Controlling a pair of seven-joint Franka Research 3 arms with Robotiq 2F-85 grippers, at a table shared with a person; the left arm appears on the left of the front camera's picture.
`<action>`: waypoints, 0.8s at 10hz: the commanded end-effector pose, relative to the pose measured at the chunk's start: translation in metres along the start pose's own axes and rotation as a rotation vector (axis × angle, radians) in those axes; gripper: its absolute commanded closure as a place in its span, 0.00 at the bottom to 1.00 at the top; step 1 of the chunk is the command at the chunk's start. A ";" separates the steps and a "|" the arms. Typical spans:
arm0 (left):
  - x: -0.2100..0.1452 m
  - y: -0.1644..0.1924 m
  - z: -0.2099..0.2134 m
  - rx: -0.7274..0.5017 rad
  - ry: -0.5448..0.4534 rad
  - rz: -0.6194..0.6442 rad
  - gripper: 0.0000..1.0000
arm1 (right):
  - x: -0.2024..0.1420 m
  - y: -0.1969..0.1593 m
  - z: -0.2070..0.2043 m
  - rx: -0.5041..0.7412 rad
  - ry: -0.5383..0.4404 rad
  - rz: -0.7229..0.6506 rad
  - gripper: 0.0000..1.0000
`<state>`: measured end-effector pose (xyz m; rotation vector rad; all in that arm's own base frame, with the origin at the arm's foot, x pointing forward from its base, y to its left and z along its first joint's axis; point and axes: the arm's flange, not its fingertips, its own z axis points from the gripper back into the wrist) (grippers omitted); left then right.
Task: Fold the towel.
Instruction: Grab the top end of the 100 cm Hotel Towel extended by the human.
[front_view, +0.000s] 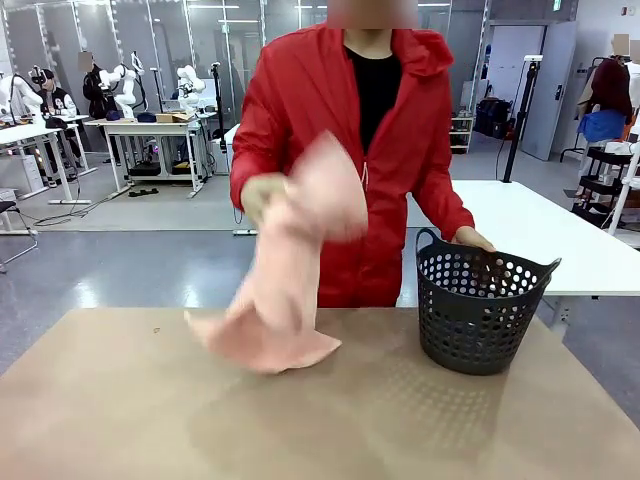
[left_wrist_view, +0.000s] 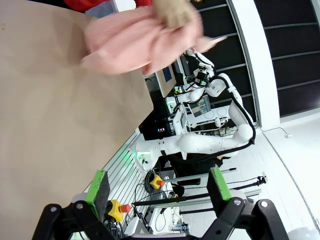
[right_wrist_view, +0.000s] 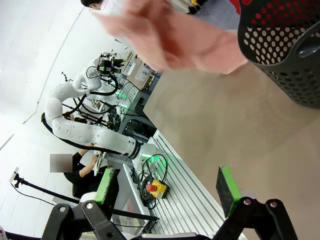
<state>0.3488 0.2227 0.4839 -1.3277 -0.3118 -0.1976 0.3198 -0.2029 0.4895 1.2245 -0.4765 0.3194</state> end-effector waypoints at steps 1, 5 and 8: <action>0.000 0.000 0.001 -0.012 0.002 -0.009 0.00 | 0.002 0.000 0.001 0.014 -0.008 0.022 0.00; 0.000 0.000 0.001 -0.012 0.002 -0.009 0.00 | 0.002 0.000 0.001 0.014 -0.008 0.022 0.00; 0.000 0.000 0.001 -0.012 0.002 -0.009 0.00 | 0.002 0.000 0.001 0.014 -0.008 0.022 0.00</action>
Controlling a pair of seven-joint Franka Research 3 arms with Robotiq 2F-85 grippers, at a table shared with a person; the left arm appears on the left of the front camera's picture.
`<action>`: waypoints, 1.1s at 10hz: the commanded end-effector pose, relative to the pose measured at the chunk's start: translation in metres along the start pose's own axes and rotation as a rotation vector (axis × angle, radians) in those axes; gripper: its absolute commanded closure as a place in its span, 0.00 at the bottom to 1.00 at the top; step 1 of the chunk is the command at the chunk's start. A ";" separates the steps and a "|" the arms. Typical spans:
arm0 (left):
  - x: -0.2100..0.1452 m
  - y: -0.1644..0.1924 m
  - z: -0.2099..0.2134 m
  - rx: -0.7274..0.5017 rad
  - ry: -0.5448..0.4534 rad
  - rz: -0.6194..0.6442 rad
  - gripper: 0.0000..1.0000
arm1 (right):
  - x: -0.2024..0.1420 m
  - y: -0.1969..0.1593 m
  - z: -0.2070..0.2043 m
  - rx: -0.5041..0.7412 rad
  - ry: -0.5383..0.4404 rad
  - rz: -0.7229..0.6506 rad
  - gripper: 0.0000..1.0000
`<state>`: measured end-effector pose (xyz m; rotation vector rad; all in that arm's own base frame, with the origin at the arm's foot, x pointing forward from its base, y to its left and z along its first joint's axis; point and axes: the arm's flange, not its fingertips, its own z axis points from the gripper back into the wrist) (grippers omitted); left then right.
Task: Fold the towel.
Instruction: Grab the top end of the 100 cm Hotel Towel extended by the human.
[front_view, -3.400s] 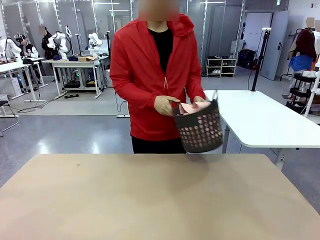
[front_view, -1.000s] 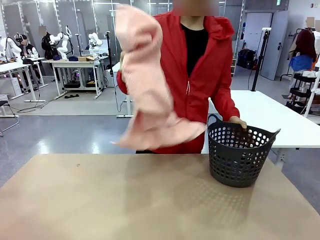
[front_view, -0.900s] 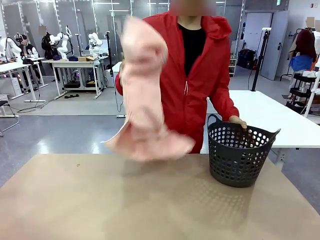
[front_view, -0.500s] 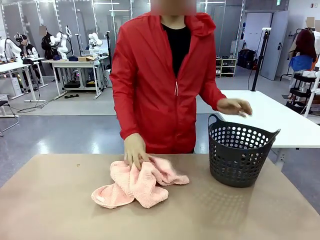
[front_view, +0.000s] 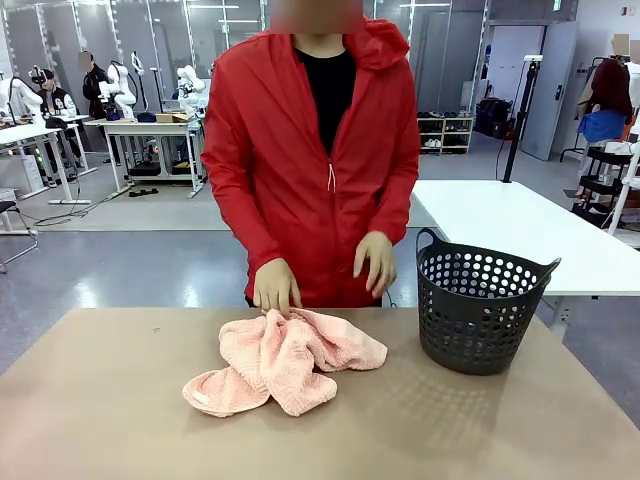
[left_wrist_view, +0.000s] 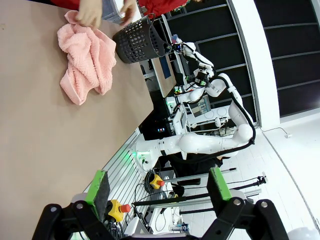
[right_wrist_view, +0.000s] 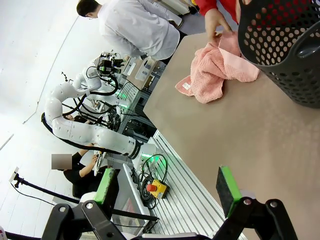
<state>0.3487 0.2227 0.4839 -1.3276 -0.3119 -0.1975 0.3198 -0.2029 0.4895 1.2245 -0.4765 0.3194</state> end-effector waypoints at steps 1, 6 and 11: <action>0.000 0.000 0.001 -0.012 0.002 -0.009 0.00 | 0.002 0.000 0.001 0.014 -0.008 0.022 0.00; 0.000 0.000 0.001 -0.012 0.002 -0.009 0.00 | 0.002 0.000 0.001 0.014 -0.008 0.022 0.00; 0.000 0.000 0.001 -0.012 0.002 -0.009 0.00 | 0.002 0.000 0.001 0.014 -0.008 0.022 0.00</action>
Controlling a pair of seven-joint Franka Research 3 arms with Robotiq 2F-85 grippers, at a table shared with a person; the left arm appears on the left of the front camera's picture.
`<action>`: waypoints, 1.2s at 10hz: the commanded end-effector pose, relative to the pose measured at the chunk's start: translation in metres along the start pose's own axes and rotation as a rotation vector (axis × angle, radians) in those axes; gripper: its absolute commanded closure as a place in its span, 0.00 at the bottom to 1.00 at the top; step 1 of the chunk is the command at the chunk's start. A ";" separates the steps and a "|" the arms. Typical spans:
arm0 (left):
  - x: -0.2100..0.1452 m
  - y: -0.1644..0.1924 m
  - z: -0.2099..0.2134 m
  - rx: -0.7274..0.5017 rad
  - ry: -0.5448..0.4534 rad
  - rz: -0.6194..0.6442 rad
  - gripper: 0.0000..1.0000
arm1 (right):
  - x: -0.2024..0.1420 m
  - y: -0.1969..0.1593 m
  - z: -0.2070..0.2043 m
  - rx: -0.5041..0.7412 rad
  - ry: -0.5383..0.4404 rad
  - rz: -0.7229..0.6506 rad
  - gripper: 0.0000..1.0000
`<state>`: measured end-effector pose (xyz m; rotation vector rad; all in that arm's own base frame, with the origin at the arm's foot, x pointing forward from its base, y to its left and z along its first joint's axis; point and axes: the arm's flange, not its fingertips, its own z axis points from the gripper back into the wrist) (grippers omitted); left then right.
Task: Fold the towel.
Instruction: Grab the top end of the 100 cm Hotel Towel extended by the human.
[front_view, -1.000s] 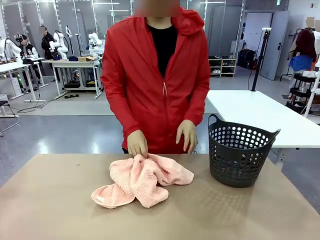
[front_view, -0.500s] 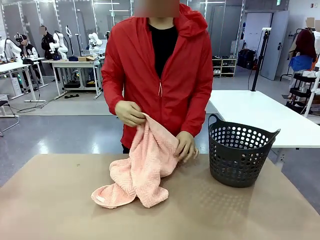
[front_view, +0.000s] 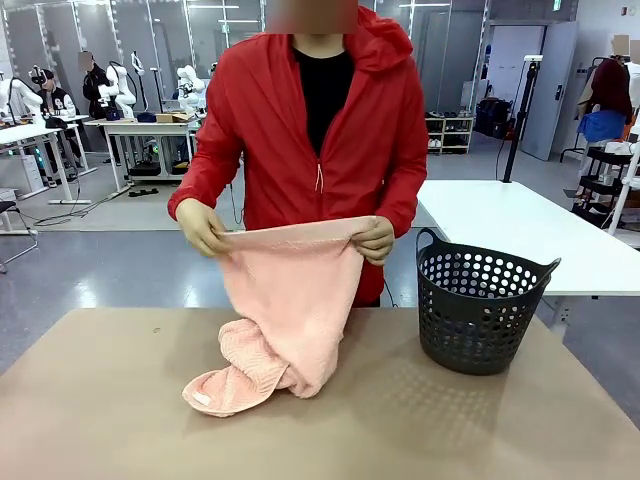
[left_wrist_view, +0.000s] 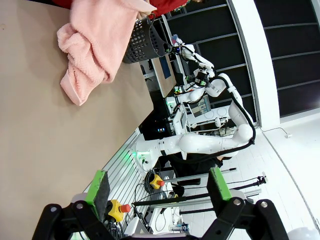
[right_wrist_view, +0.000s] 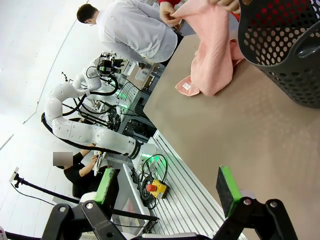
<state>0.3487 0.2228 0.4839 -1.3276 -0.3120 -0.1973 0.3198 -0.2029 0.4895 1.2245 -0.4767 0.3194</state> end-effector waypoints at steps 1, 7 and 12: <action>0.000 0.000 0.001 -0.012 0.002 -0.009 0.00 | 0.002 0.000 0.001 0.014 -0.008 0.022 0.00; 0.000 0.000 0.001 -0.012 0.002 -0.009 0.00 | 0.002 0.000 0.001 0.014 -0.008 0.022 0.00; 0.008 -0.069 -0.015 0.323 0.069 -0.262 0.00 | 0.024 0.055 -0.004 -0.178 0.131 0.253 0.00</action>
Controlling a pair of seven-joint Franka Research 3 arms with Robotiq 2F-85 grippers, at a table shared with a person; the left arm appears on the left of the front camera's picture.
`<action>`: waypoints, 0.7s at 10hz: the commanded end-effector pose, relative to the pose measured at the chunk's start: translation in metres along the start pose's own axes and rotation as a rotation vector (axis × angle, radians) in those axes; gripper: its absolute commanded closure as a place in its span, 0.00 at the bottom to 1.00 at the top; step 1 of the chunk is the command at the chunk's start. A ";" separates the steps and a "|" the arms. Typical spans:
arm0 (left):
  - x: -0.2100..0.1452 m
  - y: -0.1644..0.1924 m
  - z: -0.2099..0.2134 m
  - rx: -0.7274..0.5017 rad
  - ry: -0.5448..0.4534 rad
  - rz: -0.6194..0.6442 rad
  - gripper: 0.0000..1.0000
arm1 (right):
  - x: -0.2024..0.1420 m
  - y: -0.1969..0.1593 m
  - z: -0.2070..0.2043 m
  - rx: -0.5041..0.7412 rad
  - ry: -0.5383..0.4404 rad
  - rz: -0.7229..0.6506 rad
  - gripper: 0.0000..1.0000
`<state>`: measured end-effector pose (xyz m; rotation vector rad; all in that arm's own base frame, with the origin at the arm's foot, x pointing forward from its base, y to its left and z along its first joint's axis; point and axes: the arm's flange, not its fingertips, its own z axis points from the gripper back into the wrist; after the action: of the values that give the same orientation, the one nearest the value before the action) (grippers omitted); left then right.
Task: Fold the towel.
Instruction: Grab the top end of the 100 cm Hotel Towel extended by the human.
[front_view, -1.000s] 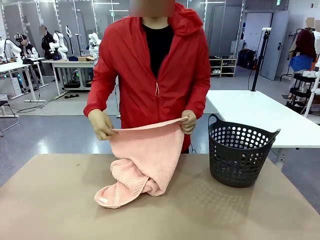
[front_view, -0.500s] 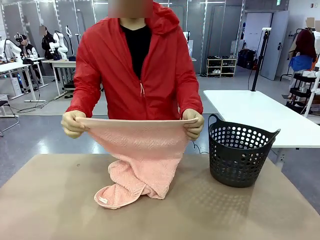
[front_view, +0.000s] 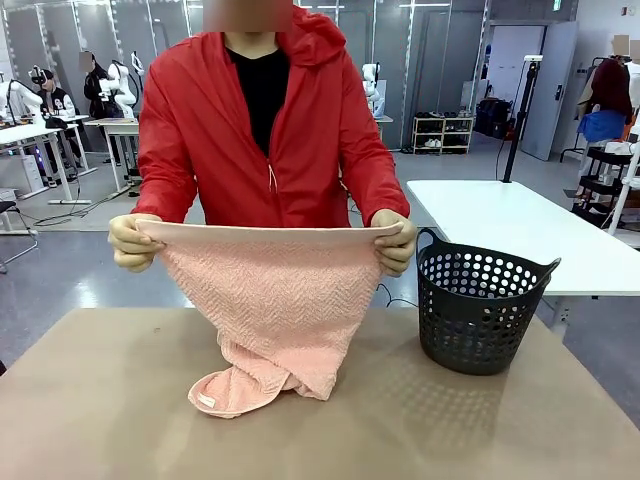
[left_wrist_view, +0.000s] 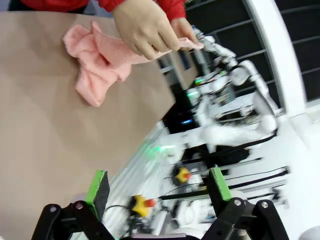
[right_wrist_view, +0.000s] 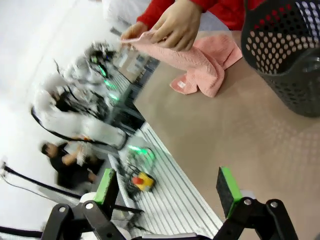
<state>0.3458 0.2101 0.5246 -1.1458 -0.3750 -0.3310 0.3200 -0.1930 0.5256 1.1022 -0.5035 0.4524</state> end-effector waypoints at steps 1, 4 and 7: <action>0.012 -0.059 -0.012 0.293 0.053 -0.196 0.00 | 0.023 0.044 -0.007 -0.165 0.135 0.212 0.00; 0.041 -0.155 -0.065 0.660 0.224 -0.576 0.00 | 0.071 0.124 -0.056 -0.358 0.375 0.508 0.00; 0.050 -0.211 -0.145 0.844 0.384 -0.939 0.00 | 0.096 0.182 -0.128 -0.466 0.547 0.764 0.00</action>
<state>0.3088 0.0009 0.6929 -0.1406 -0.5670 -1.0238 0.3066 -0.0040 0.6824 0.3513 -0.4818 1.1628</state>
